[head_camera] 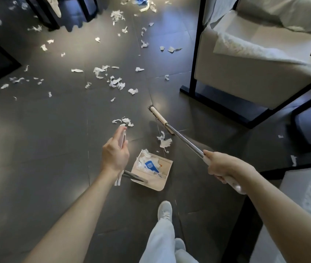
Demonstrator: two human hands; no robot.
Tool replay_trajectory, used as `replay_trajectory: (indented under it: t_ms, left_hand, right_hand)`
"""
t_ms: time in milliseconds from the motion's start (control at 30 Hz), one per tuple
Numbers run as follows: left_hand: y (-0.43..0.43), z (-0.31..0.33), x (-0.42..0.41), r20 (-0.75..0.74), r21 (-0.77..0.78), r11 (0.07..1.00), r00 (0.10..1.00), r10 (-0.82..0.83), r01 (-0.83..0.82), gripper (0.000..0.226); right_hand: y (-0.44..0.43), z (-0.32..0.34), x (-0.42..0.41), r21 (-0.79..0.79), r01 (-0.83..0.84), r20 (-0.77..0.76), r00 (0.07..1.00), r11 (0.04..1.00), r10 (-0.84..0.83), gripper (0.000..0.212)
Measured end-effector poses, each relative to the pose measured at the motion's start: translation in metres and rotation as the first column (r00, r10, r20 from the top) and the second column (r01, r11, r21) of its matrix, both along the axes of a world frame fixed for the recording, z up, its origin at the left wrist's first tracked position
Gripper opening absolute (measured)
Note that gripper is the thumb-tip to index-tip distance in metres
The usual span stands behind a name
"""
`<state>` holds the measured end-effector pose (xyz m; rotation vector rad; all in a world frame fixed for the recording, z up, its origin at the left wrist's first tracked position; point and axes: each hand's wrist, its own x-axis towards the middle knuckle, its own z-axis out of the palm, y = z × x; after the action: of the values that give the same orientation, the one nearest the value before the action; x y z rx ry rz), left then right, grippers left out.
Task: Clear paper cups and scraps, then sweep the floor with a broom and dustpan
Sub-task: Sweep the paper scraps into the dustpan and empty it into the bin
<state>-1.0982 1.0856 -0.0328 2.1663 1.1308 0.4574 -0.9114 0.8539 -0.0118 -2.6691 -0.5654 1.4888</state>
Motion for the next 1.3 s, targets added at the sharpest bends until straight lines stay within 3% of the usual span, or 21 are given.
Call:
replay_trajectory:
  t_ms: [133, 267, 333, 433, 800, 1033, 1300]
  left_hand:
    - [0.023, 0.003, 0.030, 0.019, 0.000, 0.999, 0.999, -0.039, 0.039, 0.043]
    - [0.032, 0.006, 0.056, 0.016, 0.012, 0.997, 0.997, -0.071, 0.071, 0.041]
    - [0.035, 0.007, 0.064, 0.030, 0.015, 0.995, 0.995, -0.097, 0.097, 0.042]
    - [0.037, 0.005, 0.069, 0.054, -0.045, 0.985, 0.985, -0.162, 0.165, 0.043]
    - [0.013, 0.016, 0.157, 0.148, -0.043, 0.919, 0.912, -0.383, 0.393, 0.042]
    - [-0.031, 0.010, 0.265, 0.228, -0.103, 0.778, 0.776, -0.588, 0.619, 0.044]
    - [-0.108, 0.005, 0.378, 0.321, -0.253, 0.509, 0.568, -0.758, 0.823, 0.059]
  right_hand:
    - [0.020, -0.021, -0.004, -0.093, -0.044, -0.020, 0.999, 0.995, 0.043, 0.058]
    - [0.003, -0.011, -0.005, -0.159, -0.063, -0.185, 0.982, 0.985, 0.033, 0.076]
    - [-0.011, 0.003, 0.002, -0.159, -0.008, -0.273, 0.961, 0.987, -0.036, 0.084]
    - [-0.032, 0.026, 0.014, -0.156, 0.160, -0.343, 0.917, 0.975, -0.206, 0.081]
    - [-0.094, 0.058, 0.049, -0.032, 0.521, -0.285, 0.813, 0.853, -0.508, 0.077]
    - [-0.155, 0.055, 0.087, -0.004, 0.748, -0.343, 0.623, 0.664, -0.704, 0.073]
    - [-0.207, 0.063, 0.115, 0.000, 0.936, -0.349, 0.330, 0.352, -0.877, 0.072]
